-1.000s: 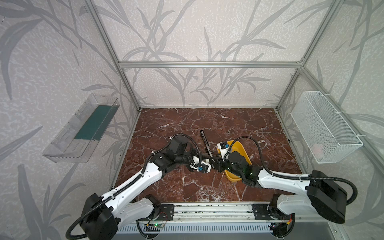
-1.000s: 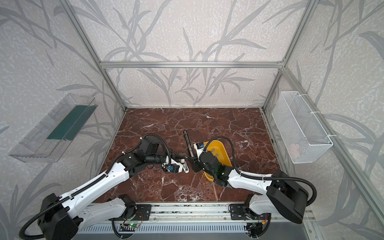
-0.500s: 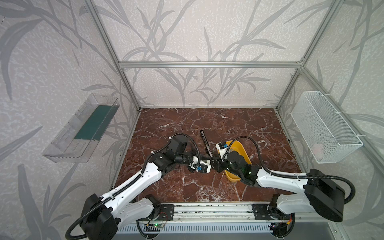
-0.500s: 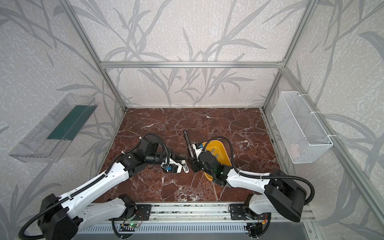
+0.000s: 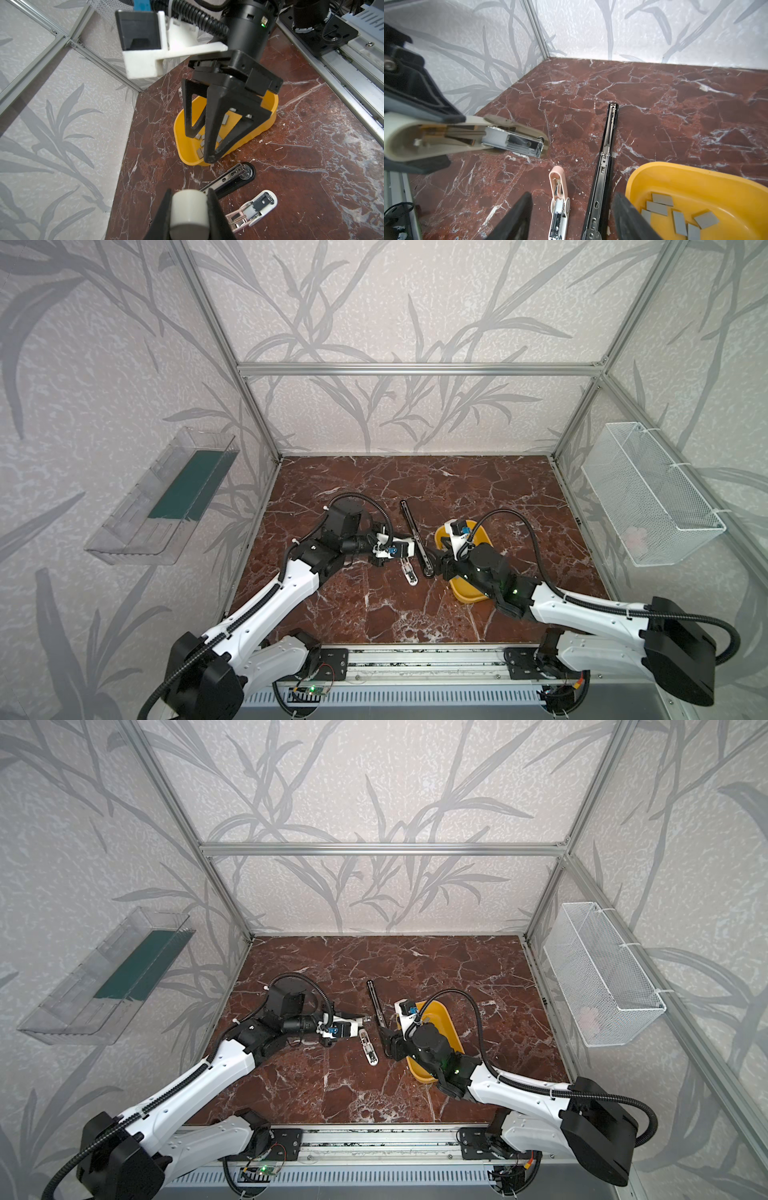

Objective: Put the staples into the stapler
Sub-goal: 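Pull the beige stapler top open with the right gripper while the left holds it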

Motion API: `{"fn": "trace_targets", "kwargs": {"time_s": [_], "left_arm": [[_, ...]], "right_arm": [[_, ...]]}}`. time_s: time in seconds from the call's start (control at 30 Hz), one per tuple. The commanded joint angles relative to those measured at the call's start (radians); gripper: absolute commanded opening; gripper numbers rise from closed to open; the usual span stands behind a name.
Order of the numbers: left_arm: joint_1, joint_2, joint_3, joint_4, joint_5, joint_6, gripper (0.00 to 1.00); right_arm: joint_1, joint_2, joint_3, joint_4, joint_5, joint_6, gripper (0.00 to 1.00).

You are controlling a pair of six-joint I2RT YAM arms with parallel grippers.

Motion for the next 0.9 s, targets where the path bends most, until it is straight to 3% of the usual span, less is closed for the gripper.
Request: {"fn": "trace_targets", "kwargs": {"time_s": [0.0,0.13,0.23,0.53,0.87], "left_arm": [[0.000,0.007,0.041,-0.013,0.061,-0.014,0.00],[0.000,0.026,0.073,-0.123,0.130,0.069,0.00],[0.000,0.031,0.082,-0.168,0.173,0.103,0.00],[-0.013,0.043,0.122,-0.275,0.255,0.149,0.00],[-0.055,0.066,0.145,-0.313,0.304,0.143,0.00]], "right_arm": [[0.003,-0.046,-0.060,0.131,-0.005,-0.085,0.72],[0.004,-0.041,-0.131,0.349,-0.155,-0.146,0.77],[0.014,-0.024,-0.140,0.400,-0.212,-0.173,0.78],[0.033,-0.016,-0.110,0.365,-0.297,-0.211,0.79],[0.052,0.006,-0.072,0.308,-0.315,-0.244,0.79]]}}
